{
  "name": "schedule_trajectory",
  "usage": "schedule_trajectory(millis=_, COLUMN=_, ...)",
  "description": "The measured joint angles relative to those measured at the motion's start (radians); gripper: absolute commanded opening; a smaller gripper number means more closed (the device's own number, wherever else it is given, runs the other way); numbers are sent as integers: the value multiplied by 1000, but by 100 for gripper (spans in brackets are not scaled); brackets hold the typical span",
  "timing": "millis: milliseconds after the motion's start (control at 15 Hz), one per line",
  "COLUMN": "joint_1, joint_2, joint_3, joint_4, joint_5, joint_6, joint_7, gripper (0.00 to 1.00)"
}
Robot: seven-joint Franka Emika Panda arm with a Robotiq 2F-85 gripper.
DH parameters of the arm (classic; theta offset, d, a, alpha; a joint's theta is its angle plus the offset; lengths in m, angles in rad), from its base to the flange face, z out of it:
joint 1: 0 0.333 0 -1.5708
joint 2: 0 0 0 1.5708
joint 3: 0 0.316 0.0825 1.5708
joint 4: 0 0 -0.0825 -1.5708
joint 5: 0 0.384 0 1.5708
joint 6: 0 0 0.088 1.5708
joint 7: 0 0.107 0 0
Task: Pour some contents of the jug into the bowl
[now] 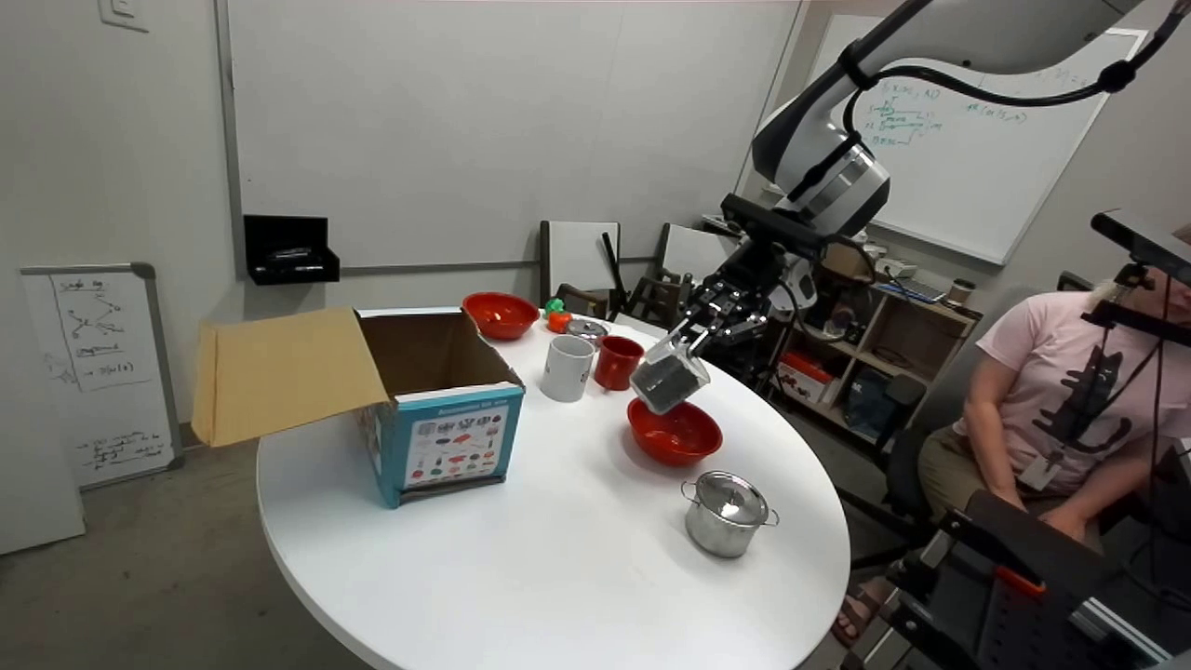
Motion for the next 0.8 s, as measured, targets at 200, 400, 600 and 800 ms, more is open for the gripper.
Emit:
schedule_trajectory(millis=200, joint_1=-5, joint_2=50, joint_3=-11, joint_4=51, joint_5=13, joint_6=-24, joint_7=12, gripper=9)
schedule_trajectory(millis=400, joint_1=-19, joint_2=98, joint_3=-23, joint_4=113, joint_5=31, joint_6=-69, joint_7=22, gripper=9)
schedule_trajectory(millis=600, joint_1=-45, joint_2=143, joint_3=-28, joint_4=168, joint_5=59, joint_6=-141, joint_7=25, gripper=9)
schedule_trajectory(millis=800, joint_1=-73, joint_2=188, joint_3=-29, joint_4=208, joint_5=91, joint_6=-218, joint_7=26, gripper=9)
